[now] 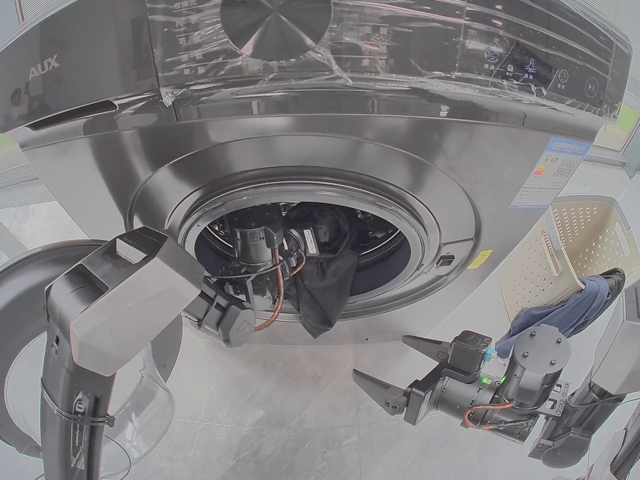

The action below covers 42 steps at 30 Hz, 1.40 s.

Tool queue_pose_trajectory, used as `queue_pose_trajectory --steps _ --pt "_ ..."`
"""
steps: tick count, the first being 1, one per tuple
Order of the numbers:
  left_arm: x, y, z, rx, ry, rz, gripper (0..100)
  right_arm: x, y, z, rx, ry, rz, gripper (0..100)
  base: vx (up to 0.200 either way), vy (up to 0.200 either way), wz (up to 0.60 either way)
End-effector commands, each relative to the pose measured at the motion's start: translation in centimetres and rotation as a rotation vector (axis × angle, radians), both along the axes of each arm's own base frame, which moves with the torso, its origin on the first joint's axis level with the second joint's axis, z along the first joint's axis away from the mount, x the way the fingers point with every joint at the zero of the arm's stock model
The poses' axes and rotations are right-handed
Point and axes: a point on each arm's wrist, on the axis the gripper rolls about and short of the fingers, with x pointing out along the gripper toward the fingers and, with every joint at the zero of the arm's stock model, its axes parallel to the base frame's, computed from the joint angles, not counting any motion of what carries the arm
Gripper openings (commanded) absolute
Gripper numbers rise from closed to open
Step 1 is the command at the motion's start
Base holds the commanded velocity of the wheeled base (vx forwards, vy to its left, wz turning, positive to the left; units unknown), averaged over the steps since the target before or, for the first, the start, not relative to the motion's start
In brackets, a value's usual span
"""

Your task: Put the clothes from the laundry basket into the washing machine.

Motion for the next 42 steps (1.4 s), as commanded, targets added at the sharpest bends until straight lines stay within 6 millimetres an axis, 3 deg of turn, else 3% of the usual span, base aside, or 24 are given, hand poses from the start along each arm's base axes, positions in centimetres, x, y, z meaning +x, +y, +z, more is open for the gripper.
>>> queue_pose_trajectory --steps 1,11,21,28,29,33,42 --pt "-4.2 0.2 1.5 0.044 0.04 -0.049 100 0.0 0.1 -0.1 -0.002 0.001 0.002 100 0.0 0.0 0.0" --pt "-8.1 0.4 1.0 0.091 0.099 -0.103 100 -0.1 0.2 -0.2 -0.004 0.005 0.008 100 0.0 0.0 0.0" --pt "-5.5 0.9 -5.5 0.174 0.16 -0.077 100 -0.3 0.3 -0.2 -0.006 0.006 0.013 100 0.0 0.0 0.0" --pt "-4.7 0.4 -6.2 0.171 0.156 -0.083 100 -0.2 0.3 -0.2 -0.005 0.005 0.011 100 0.0 0.0 0.0" --pt "-4.6 0.4 -6.1 0.168 0.153 -0.083 0 -0.2 0.3 -0.2 -0.005 0.005 0.011 100 0.0 0.0 0.0" --pt "-4.0 -0.1 -5.5 0.152 0.128 -0.09 0 -0.2 0.3 -0.2 -0.006 0.006 0.013 100 0.0 0.0 0.0" --pt "-1.0 -1.3 -1.1 -0.028 -0.016 -0.066 0 -0.2 0.3 -0.2 -0.005 0.005 0.011 100 0.0 0.0 0.0"
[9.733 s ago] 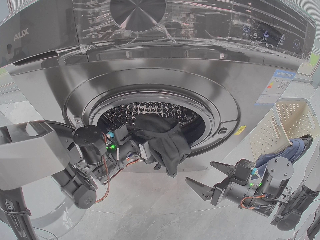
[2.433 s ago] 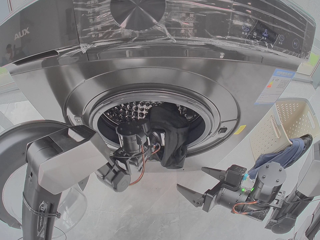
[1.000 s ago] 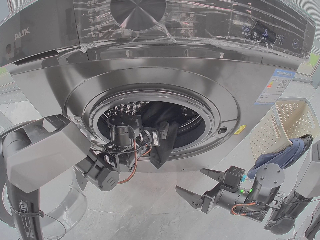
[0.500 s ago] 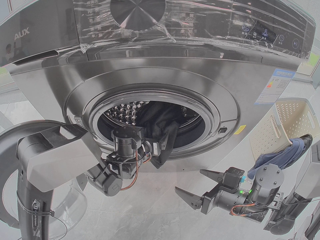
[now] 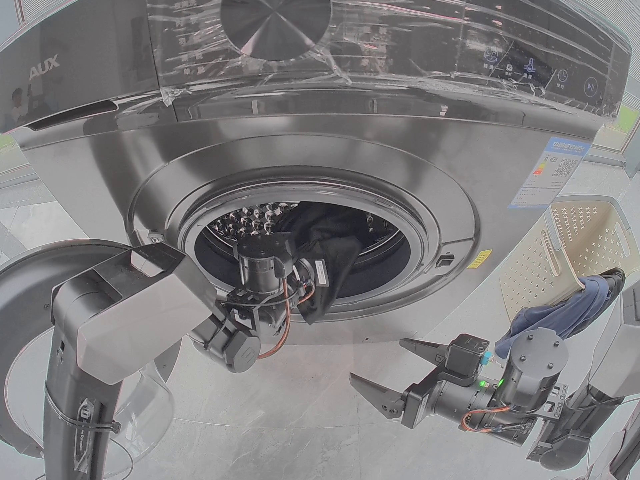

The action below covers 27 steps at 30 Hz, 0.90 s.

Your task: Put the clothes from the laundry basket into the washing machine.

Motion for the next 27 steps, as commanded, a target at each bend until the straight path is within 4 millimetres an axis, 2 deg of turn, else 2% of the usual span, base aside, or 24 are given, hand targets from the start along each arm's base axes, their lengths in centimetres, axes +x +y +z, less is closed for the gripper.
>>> queue_pose_trajectory --steps 1,6,12,19,20,25,27 --pt "2.0 -0.4 2.4 -0.103 -0.086 0.027 0 0.0 0.0 0.0 0.001 -0.001 0.001 100 0.0 0.0 0.0" --pt "4.6 0.2 3.1 -0.145 -0.16 0.069 0 0.0 0.0 0.0 0.0 0.0 0.001 100 0.0 0.0 0.0" --pt "6.8 0.6 3.5 -0.173 -0.207 0.122 0 0.0 0.0 0.0 0.0 0.0 0.001 100 0.0 0.0 0.0" --pt "6.9 -0.1 3.6 -0.171 -0.199 0.119 0 0.0 0.0 0.0 0.0 0.0 0.001 100 0.0 0.0 0.0" --pt "6.9 -0.2 3.6 -0.17 -0.198 0.117 100 0.0 0.0 -0.1 -0.002 0.001 0.001 100 0.0 0.0 0.0" --pt "6.6 -0.7 3.5 -0.174 -0.195 0.106 100 0.0 0.0 -0.1 -0.002 0.001 0.001 100 0.0 0.0 0.0" --pt "5.9 -1.0 2.9 -0.156 -0.164 0.095 100 0.0 0.0 -0.1 -0.002 0.001 0.001 100 0.0 0.0 0.0"
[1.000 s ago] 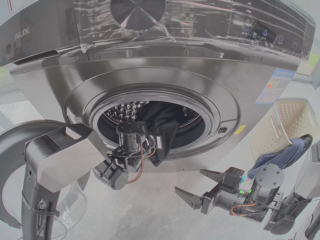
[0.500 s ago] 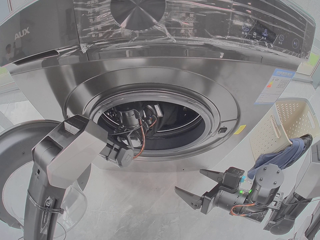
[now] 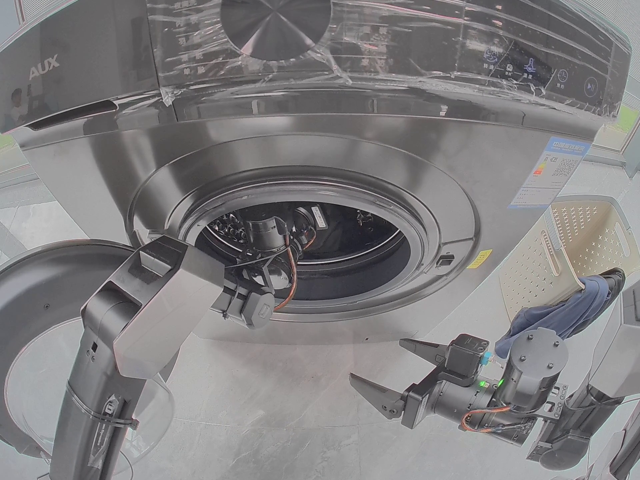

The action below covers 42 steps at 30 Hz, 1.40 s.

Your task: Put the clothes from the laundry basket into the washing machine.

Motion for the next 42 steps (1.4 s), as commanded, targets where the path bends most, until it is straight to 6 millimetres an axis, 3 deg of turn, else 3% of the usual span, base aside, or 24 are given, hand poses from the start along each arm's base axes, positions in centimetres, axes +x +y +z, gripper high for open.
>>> queue_pose_trajectory --steps 1,6,13,14,25,28,35,40,41,42 --pt "-1.0 -0.5 -0.9 0.025 0.044 -0.017 100 0.0 0.0 0.0 -0.001 0.001 0.0 100 0.0 0.0 0.0" --pt "-2.1 -0.5 -1.8 0.069 0.108 -0.036 100 0.0 0.0 0.0 -0.001 0.001 0.002 100 0.0 0.0 0.0" --pt "-1.5 -0.4 -4.4 0.115 0.176 -0.039 100 0.0 0.0 0.0 -0.001 0.001 0.002 100 0.0 0.0 0.0" --pt "-1.4 -0.3 -4.6 0.119 0.18 -0.037 0 0.0 0.0 0.0 -0.001 0.001 0.002 100 0.0 0.0 0.0" --pt "1.1 -1.6 -4.2 0.073 0.114 -0.039 0 0.0 0.0 0.0 -0.001 0.001 0.002 100 0.0 0.0 0.0" --pt "2.3 -1.8 -3.3 0.03 0.048 -0.014 0 0.0 0.0 0.0 0.0 0.0 0.0 100 0.0 0.0 0.0" --pt "2.2 -1.5 -2.0 0.019 0.029 -0.006 0 0.0 0.0 0.0 0.0 0.0 0.0 100 0.0 0.0 0.0" --pt "0.8 -1.6 -0.7 0.027 0.045 -0.023 0 0.0 0.0 0.0 -0.001 0.001 0.0 100 0.0 0.0 0.0" --pt "0.4 -1.9 -0.4 0.027 0.045 -0.031 100 0.0 0.0 0.0 -0.001 0.001 0.0 100 0.0 0.0 0.0" --pt "-0.2 -2.2 0.1 0.028 0.048 -0.042 100 0.0 0.0 0.0 -0.001 0.001 0.0 100 0.0 0.0 0.0"
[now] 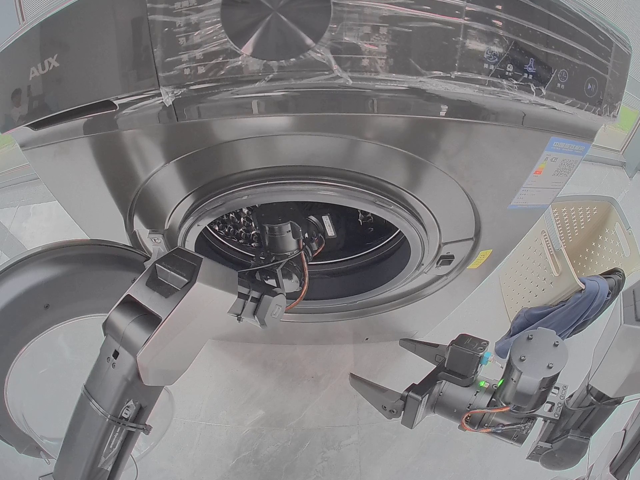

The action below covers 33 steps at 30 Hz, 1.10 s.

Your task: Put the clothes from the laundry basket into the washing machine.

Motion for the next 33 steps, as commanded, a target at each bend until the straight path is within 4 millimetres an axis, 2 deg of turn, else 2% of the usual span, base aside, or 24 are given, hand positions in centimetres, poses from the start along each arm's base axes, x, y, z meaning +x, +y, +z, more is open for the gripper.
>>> queue_pose_trajectory --steps 1,4,5,9,10,11,15,19,24,30,31,33 --pt "-2.2 -0.7 2.5 -0.003 0.001 -0.033 100 0.0 0.0 0.0 -0.002 0.001 0.0 100 0.0 0.0 0.0" --pt "-3.6 -0.5 3.4 0.012 0.023 -0.043 100 0.0 0.0 0.0 0.0 0.0 -0.001 100 0.0 0.0 0.0" --pt "-5.1 -0.3 4.0 0.032 0.046 -0.056 100 0.1 -0.1 0.0 0.0 0.0 -0.004 100 0.0 0.0 0.0" --pt "-7.8 0.4 3.6 0.081 0.113 -0.079 100 0.1 -0.1 0.0 0.0 0.0 -0.006 100 0.0 0.0 0.0" --pt "-9.6 0.9 3.2 0.107 0.141 -0.095 100 0.0 -0.2 0.0 0.0 0.0 -0.006 100 0.0 0.0 0.0" --pt "-10.4 1.1 3.1 0.117 0.148 -0.101 100 0.0 -0.3 0.1 0.0 0.0 -0.007 100 0.0 0.0 0.0" --pt "-13.1 2.1 2.6 0.177 0.142 -0.111 100 0.0 -0.5 0.2 0.001 -0.001 -0.01 100 0.0 0.0 0.0" --pt "-14.8 3.2 3.3 0.188 0.105 -0.117 100 -0.5 -0.7 0.3 0.001 0.0 0.0 100 0.0 0.0 0.0" --pt "-19.1 3.5 4.2 0.2 0.119 -0.185 100 -0.9 -0.9 0.5 0.0 -0.003 0.01 100 0.0 0.0 0.0" --pt "-23.0 4.0 2.7 0.235 0.16 -0.252 100 -1.4 -1.4 0.3 -0.02 0.009 0.014 100 0.0 0.0 0.0" --pt "-23.0 4.0 2.7 0.235 0.16 -0.252 100 -1.4 -1.4 0.3 -0.02 0.009 0.014 100 0.0 0.0 0.0" --pt "-25.5 4.8 1.4 0.249 0.171 -0.286 100 -1.9 -2.0 0.7 -0.013 0.001 0.014 100 0.0 0.0 0.0"
